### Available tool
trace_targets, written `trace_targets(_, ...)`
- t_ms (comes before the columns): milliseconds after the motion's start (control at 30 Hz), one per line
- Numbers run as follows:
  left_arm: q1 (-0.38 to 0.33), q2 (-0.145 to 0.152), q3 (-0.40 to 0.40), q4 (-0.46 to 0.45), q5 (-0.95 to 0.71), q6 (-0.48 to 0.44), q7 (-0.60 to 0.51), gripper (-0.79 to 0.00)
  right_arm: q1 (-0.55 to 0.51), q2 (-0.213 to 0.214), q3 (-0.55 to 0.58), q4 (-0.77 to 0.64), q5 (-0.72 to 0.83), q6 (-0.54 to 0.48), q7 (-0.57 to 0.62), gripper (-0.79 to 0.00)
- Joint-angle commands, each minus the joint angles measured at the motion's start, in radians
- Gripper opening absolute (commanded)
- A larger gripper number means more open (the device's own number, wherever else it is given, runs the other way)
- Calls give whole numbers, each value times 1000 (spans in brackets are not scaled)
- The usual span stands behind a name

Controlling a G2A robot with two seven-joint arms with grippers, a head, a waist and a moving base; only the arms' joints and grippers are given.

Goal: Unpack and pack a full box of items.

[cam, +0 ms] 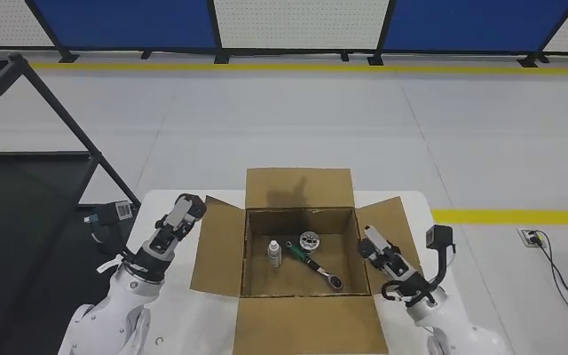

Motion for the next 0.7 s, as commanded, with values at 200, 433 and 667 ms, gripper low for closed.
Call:
trace_targets(200,32,4,-31,-12,-14,2,7,0,34,0,-50,-22,-38,44,29,0)
trace_targets(433,32,4,-31,-12,-14,2,7,0,34,0,-50,-22,-38,44,29,0)
trace_targets(667,15,5,-36,-7,-42,51,21,0,157,-2,-193,41,-195,9,153,0)
